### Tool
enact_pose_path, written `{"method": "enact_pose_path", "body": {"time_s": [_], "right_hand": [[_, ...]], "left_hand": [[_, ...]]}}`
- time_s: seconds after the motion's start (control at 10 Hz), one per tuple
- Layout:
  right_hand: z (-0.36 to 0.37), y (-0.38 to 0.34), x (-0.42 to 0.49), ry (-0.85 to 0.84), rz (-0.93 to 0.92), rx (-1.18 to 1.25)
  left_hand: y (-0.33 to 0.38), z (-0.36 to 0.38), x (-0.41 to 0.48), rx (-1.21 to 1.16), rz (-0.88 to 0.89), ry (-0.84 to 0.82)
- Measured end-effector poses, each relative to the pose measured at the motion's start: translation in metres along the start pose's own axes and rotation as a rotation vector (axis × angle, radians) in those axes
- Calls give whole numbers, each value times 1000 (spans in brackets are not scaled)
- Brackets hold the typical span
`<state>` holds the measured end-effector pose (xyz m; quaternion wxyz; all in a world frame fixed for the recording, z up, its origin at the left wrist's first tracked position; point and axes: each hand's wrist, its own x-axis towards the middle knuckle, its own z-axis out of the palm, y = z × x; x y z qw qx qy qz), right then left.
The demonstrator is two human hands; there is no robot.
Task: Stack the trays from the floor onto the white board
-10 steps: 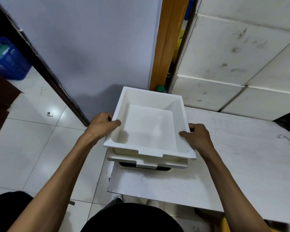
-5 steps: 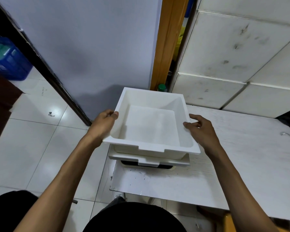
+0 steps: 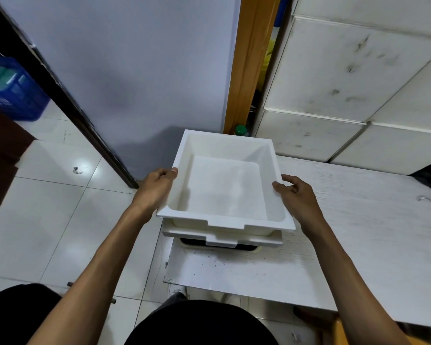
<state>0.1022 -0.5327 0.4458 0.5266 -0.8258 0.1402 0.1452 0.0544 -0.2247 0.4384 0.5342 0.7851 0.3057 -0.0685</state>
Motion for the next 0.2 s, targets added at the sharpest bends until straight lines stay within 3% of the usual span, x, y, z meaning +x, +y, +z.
{"method": "enact_pose_path", "body": {"time_s": [0.2], "right_hand": [[-8,-3,-7,192,-155,-100]], "left_hand": [[2,-4,3,8,22,119]]}}
